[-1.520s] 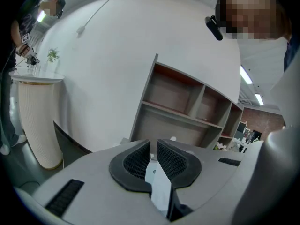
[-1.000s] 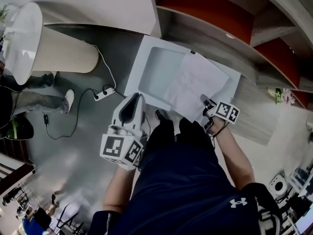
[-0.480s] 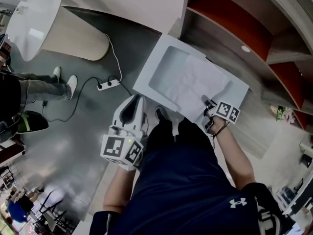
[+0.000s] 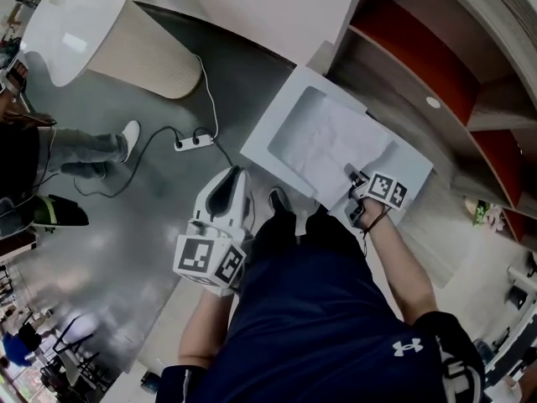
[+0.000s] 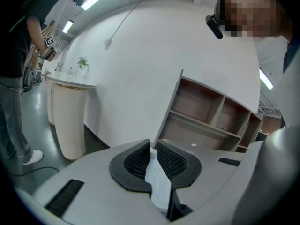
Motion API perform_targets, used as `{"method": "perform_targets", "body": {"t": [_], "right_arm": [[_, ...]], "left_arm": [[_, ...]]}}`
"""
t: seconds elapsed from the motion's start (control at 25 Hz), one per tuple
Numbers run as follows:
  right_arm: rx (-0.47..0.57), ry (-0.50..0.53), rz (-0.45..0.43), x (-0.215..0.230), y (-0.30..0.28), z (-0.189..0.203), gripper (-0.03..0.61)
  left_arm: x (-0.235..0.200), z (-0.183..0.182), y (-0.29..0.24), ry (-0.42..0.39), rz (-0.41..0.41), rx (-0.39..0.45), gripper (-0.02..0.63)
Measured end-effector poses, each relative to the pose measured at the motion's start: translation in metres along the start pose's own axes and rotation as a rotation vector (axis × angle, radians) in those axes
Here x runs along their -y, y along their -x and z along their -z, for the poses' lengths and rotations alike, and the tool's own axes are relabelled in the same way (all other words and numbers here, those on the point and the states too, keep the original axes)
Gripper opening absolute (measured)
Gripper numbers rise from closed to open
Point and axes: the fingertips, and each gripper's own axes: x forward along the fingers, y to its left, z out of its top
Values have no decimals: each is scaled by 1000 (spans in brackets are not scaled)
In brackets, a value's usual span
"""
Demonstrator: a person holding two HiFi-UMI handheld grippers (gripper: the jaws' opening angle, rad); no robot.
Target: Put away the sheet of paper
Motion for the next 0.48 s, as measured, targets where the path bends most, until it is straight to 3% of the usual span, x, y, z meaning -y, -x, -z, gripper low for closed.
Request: {"method": "perform_targets", "body": {"t": [0.48], "right_arm": [[-55,65,5,-22,-41,-5,15]], "left_arm": [[-39,-6,25,39,-102,25,54]]}}
